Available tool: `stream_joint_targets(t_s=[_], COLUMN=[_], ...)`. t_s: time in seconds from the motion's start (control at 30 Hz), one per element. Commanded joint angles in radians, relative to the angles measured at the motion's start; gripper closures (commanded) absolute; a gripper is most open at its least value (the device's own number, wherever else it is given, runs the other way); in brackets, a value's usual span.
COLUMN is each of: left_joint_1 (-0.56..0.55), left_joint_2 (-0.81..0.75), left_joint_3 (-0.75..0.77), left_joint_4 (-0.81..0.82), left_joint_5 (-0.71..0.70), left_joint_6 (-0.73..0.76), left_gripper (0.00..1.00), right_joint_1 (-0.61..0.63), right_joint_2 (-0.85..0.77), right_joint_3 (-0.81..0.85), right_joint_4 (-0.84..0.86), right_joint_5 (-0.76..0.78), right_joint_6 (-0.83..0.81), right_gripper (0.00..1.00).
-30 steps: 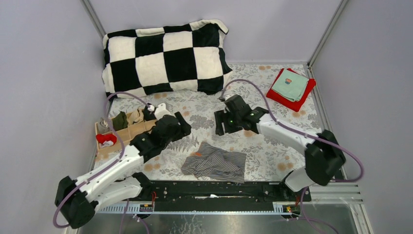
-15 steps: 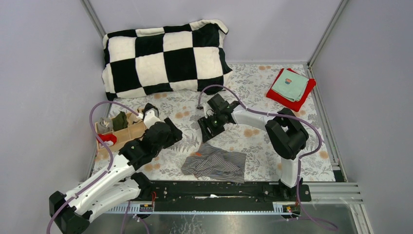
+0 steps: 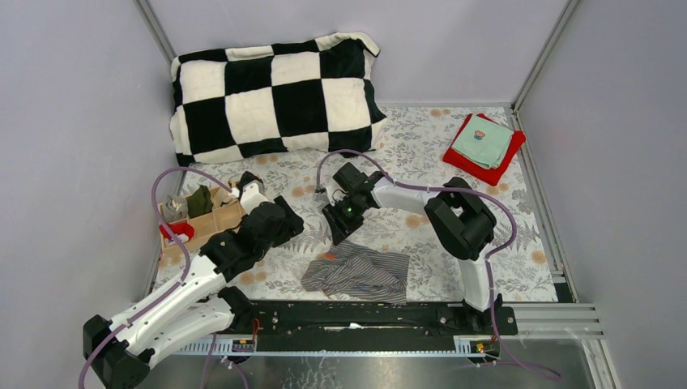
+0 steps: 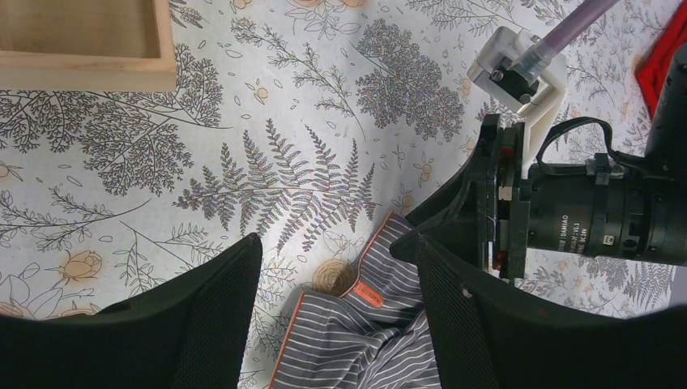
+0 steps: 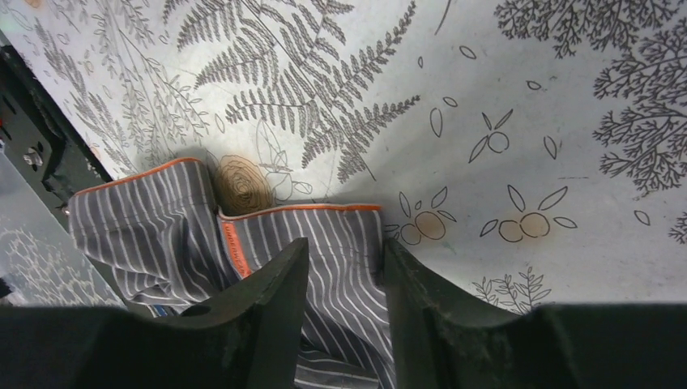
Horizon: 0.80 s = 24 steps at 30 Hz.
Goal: Roll the underwear
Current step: Flatten out the underwear at the center of the board.
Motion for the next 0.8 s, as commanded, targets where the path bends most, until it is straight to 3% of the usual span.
stream_joint_targets(t_s=[0.0, 0.13, 0.2, 0.23, 0.43, 0.57, 0.77], left_joint_1=[-0.001, -0.002, -0.002, -0.001, -0.001, -0.002, -0.002], left_joint_2=[-0.001, 0.007, 0.013, 0.019, 0.051, 0.086, 0.186], left_joint_3=[0.010, 0.008, 0.008, 0.010, 0.023, 0.035, 0.056], left_joint_4=[-0.018, -0.003, 0.012, 0.019, 0.055, 0.097, 0.206], left_joint_5=[-0.025, -0.014, -0.005, -0.002, 0.027, 0.054, 0.145], left_joint_6=[0.005, 0.011, 0.022, 0.027, 0.070, 0.103, 0.145], left_gripper=[0.25, 0.25, 0.25, 0.25, 0.24, 0.24, 0.24], right_joint_1=[0.005, 0.000, -0.024, -0.049, -0.272, -0.325, -0.325], right_joint_2=[0.028, -0.026, -0.080, -0.113, -0.385, -0.633, -0.948], right_joint_3=[0.015, -0.038, -0.100, -0.135, -0.470, -0.671, -0.834], right_joint_4=[-0.036, 0.027, 0.115, 0.164, 0.418, 0.499, 0.691], right_joint_5=[-0.013, 0.014, 0.052, 0.079, 0.331, 0.534, 0.315], right_joint_6=[-0.051, -0.025, 0.055, 0.108, 0.489, 0.619, 0.505], right_gripper=[0.60, 0.83, 0.98, 1.00, 1.00, 1.00, 1.00])
